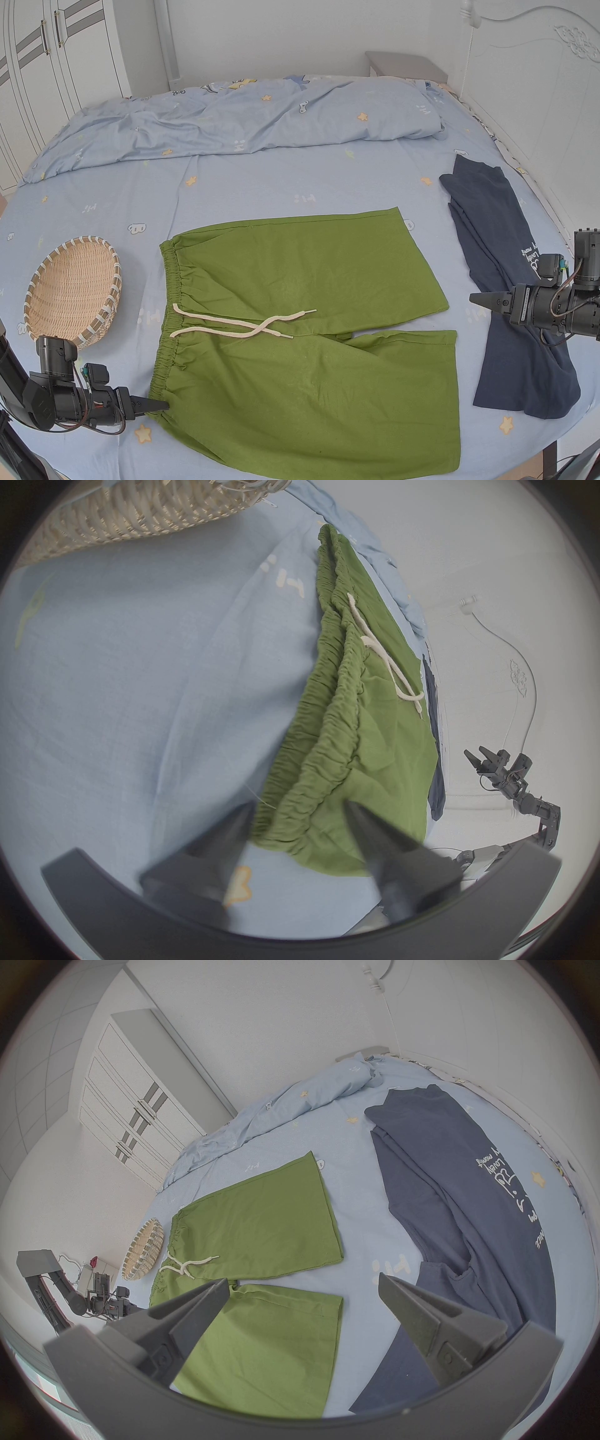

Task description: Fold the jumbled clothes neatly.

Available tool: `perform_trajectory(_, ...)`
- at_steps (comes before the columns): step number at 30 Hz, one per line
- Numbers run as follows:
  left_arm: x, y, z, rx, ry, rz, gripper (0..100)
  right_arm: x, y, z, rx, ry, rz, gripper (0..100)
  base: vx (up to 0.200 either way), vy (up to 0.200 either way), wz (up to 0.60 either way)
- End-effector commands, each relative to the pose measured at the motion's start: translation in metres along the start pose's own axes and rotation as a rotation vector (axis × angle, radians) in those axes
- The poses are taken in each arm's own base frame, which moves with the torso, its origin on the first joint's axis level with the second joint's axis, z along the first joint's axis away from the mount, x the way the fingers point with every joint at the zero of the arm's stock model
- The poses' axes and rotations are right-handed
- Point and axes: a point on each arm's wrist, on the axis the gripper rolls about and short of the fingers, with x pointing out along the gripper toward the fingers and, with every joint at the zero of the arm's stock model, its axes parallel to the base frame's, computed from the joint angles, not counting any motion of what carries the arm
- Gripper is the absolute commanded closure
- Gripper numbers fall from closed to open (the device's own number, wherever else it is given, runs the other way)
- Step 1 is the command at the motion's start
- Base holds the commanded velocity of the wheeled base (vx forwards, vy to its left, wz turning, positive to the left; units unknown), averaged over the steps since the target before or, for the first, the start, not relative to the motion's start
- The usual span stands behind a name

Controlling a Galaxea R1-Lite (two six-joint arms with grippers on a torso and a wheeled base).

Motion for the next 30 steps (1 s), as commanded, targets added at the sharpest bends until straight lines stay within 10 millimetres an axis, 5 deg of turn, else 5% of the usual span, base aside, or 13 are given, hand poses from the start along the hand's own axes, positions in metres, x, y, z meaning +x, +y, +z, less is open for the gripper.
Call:
perform_trajectory(1, 0.001, 0.0, -0.001, -0.005, 0.006, -0.003, 100, 0.001, 0.0, 0.0, 0.0, 0.002, 0.0, 0, 0.0, 0.0, 0.0)
perform_trajectory(8, -0.007, 0.001, -0.012, -0.016, 0.01, 0.014, 100, 0.001, 0.0, -0.003, 0.002, 0.015, 0.0, 0, 0.0, 0.0, 0.0)
perform_trajectory(16, -0.038, 0.006, -0.034, 0.092, -0.016, 0.083, 100, -0.002, -0.012, -0.064, 0.043, 0.219, -0.034, 0, 0.0, 0.0, 0.0)
perform_trajectory(30, -0.039, 0.007, -0.048, 0.121, 0.095, 0.08, 100, -0.021, -0.013, -0.129, 0.097, 0.47, 0.12, 0, 0.0, 0.0, 0.0)
